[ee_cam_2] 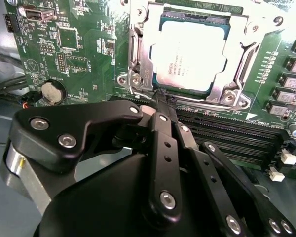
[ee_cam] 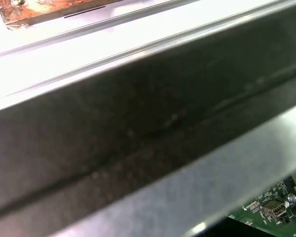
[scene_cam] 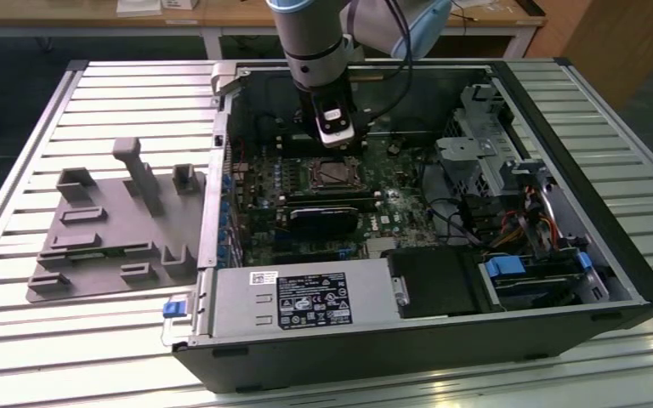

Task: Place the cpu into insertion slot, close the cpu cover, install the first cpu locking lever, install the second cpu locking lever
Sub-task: 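Install the first cpu locking lever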

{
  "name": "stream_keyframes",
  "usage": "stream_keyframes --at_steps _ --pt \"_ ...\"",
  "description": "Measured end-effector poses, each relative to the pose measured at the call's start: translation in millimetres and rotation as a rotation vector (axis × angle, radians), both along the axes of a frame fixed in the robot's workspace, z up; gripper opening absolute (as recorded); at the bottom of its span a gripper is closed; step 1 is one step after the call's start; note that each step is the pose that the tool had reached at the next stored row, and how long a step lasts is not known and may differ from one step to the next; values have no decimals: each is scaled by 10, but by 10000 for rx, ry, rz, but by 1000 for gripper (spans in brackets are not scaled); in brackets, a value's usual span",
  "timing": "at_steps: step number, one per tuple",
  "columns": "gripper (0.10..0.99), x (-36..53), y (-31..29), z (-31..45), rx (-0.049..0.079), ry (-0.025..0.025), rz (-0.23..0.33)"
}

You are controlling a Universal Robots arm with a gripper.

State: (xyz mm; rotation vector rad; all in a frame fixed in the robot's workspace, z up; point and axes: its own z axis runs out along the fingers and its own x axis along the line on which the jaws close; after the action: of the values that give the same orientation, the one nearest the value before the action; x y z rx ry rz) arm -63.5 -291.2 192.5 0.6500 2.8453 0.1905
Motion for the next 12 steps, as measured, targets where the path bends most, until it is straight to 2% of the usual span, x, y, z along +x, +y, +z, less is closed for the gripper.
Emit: stream_keyframes --at_steps 12 --pt "102 1 7 -5 1 -2 1"
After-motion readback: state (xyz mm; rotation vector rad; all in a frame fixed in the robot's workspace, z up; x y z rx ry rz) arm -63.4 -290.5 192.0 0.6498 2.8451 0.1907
